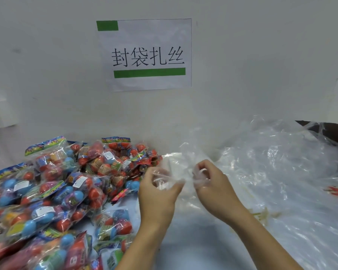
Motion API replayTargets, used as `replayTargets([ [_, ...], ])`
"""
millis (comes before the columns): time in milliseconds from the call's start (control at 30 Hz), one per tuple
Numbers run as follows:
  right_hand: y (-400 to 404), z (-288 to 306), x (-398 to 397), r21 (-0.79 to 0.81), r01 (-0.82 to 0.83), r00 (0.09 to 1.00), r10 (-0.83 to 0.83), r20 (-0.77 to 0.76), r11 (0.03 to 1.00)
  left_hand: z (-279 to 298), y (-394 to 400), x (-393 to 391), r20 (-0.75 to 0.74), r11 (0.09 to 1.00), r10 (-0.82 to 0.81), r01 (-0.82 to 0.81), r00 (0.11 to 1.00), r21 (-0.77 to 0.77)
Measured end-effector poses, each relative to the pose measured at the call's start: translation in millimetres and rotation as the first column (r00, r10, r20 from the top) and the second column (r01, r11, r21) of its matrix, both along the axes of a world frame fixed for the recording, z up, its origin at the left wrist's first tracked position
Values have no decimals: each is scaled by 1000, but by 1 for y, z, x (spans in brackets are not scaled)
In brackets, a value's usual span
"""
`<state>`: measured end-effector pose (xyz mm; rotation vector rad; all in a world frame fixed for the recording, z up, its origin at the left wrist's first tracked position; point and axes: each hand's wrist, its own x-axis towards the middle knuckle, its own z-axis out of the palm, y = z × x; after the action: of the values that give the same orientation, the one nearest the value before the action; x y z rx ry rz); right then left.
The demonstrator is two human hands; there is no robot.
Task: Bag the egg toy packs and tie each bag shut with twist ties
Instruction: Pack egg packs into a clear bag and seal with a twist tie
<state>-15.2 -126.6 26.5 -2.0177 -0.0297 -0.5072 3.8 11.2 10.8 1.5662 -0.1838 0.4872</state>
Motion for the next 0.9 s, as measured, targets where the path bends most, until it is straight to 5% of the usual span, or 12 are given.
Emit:
replayTargets([
  [167, 18, -5, -2, -96, -67, 997, 69, 18, 993, -2, 2, 0, -88, 994, 49, -40, 995, 106],
  [400, -2, 0, 1, 53, 453, 889, -455, 44, 890, 4, 12, -2, -25, 869, 485, -479, 874, 122],
  [633, 1, -3, 3, 61, 262, 962, -265, 66, 963, 4, 7, -6, 83, 887, 290, -301, 953, 350],
  [767, 13, -8, 2, -104, 163, 984, -154, 92, 981, 3, 8, -5, 88, 886, 262, -276, 961, 373],
  [900, 6, -6, 3, -64, 409, 911, -402, 97, 910, 8, 16, -2, 63, 863, 450, -452, 891, 228],
])
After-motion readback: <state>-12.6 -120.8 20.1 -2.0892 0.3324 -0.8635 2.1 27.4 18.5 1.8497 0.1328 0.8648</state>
